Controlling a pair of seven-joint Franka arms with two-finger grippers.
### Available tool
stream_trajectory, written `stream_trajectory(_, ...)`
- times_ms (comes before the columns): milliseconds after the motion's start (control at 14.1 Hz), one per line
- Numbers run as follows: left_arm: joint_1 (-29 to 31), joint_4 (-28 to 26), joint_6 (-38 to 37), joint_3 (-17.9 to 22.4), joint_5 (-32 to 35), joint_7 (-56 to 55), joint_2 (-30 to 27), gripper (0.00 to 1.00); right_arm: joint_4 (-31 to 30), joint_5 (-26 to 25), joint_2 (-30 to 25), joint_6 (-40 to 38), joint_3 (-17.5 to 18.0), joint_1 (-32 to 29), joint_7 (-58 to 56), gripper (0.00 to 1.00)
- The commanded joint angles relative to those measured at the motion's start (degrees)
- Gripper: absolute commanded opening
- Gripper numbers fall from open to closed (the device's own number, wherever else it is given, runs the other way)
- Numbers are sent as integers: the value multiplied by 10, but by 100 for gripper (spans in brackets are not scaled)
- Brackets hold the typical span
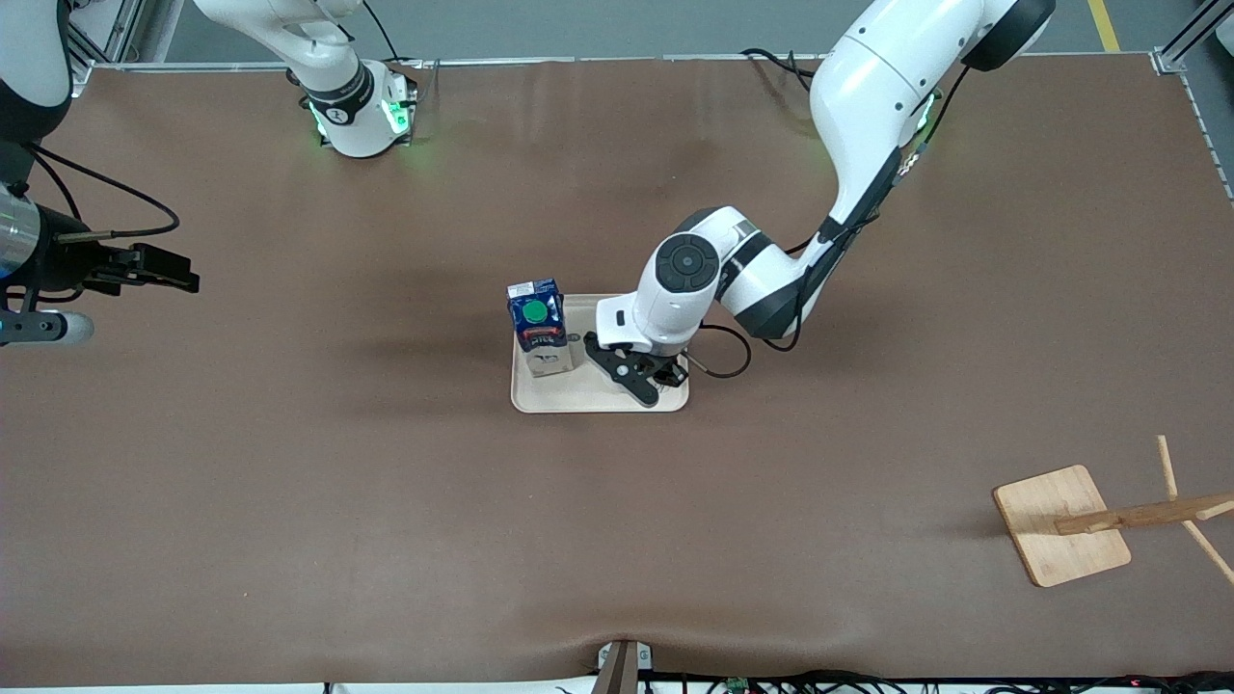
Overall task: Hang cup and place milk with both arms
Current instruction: 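Lower the left gripper and grasp the white mug by its rim, then carry the mug toward the wooden stand while the right gripper reaches the milk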
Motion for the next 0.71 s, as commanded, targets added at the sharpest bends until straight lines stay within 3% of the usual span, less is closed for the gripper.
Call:
stream_trajectory(0, 20, -3, -47, 0, -21, -11, -48, 0, 1, 45, 0, -3, 1, -1, 23, 100)
stream_trajectory(142, 29, -3, -78, 4, -67, -49, -74, 0, 0, 74, 13, 1, 2, 22, 62, 100)
stream_trajectory(640, 131, -4, -107, 0, -77, -243, -144, 0, 1, 77, 91, 119, 2, 208, 219, 100)
